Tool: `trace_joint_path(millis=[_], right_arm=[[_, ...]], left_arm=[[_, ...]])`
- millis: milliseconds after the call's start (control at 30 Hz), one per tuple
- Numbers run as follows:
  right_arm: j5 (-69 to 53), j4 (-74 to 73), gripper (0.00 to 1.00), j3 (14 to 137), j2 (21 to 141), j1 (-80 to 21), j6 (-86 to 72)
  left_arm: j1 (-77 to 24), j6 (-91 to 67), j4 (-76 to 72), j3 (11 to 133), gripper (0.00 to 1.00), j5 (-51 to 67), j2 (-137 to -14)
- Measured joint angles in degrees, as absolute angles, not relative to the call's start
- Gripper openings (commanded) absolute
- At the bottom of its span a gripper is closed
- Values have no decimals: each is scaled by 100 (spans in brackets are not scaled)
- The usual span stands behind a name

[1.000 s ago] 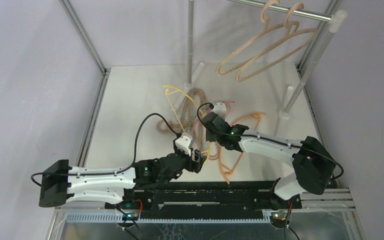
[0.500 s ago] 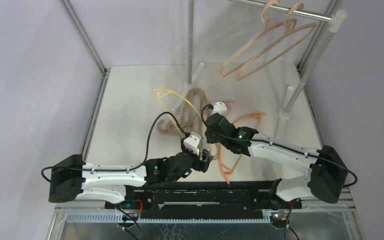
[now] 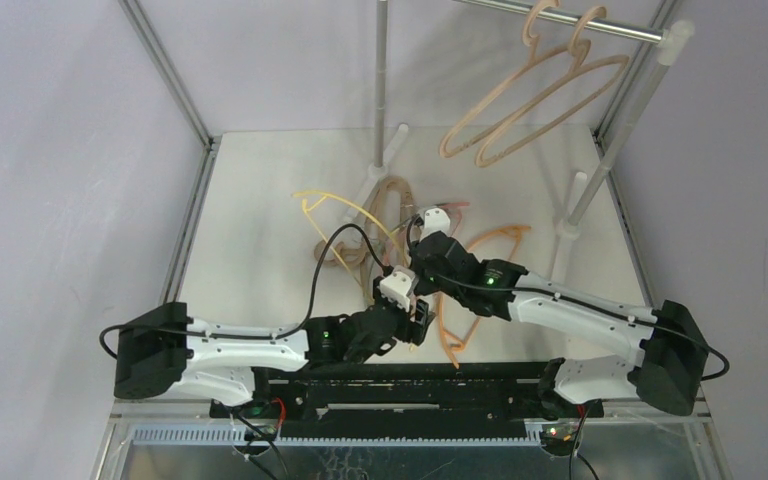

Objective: Organize the hangers

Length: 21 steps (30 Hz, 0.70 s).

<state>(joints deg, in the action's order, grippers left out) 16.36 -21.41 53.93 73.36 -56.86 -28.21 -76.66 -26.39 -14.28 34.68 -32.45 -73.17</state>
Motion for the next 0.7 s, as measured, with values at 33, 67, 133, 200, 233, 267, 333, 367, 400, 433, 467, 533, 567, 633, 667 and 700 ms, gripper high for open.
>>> trace_joint_path(millis=[33,67,133,200,233,267,333,367,400,433,467,533,567,633,667,700], right_arm=[[1636,-2167,0,5391,7273,-5706,-2808],[1640,-2193,0,5391,7216,-5723,-2792],[1647,-2255,0,5391,7113,-5758,-2770],[1658,-2307,0,5389,7019,-5793,-2762],[1651,-2305,0,5380,6976,-5811,-2755],[1634,-2296,0,5376,6941,-5828,-2751],[1623,-2270,0,5363,6884,-5861,-2744],[1601,-2255,0,5352,6853,-5870,-2742],[1590,-2248,0,5347,6836,-5878,-2742],[1573,-2248,0,5334,6812,-5889,-2738],[1535,-2241,0,5317,6794,-5896,-2735],[1485,-2265,0,5282,6720,-5907,-2716],[1472,-2268,0,5258,6672,-5933,-2694],[1490,-2287,2,5188,6591,-5977,-2670],[1492,-2316,12,5164,6565,-5983,-2672],[1496,-2346,26,5155,6545,-5990,-2676]], left_arm=[[-7666,-2641,-1446,3468,70,-3249,-7332],[-7671,-2646,-1468,3468,68,-3267,-7341],[-7675,-2650,-1498,3465,62,-3286,-7345],[-7675,-2661,-1546,3454,52,-3284,-7349],[-7675,-2676,-1586,3450,48,-3273,-7352],[-7675,-2683,-1619,3450,45,-3262,-7363],[-7673,-2705,-1682,3446,37,-3227,-7395],[-7669,-2714,-1708,3437,28,-3221,-7415],[-7655,-2731,-1769,3415,14,-3177,-7437],[-7644,-2731,-1804,3395,2,-3144,-7454],[-7629,-2755,-1876,3369,1,-3079,-7472],[-7561,-2821,-1903,3291,0,-3065,-7481],[-7502,-2801,-1916,3260,0,-3017,-7502],[-7474,-2783,-1949,3229,0,-2888,-7511],[-7472,-2775,-1994,3205,0,-2805,-7511],[-7470,-2749,-2043,3177,0,-2729,-7511]])
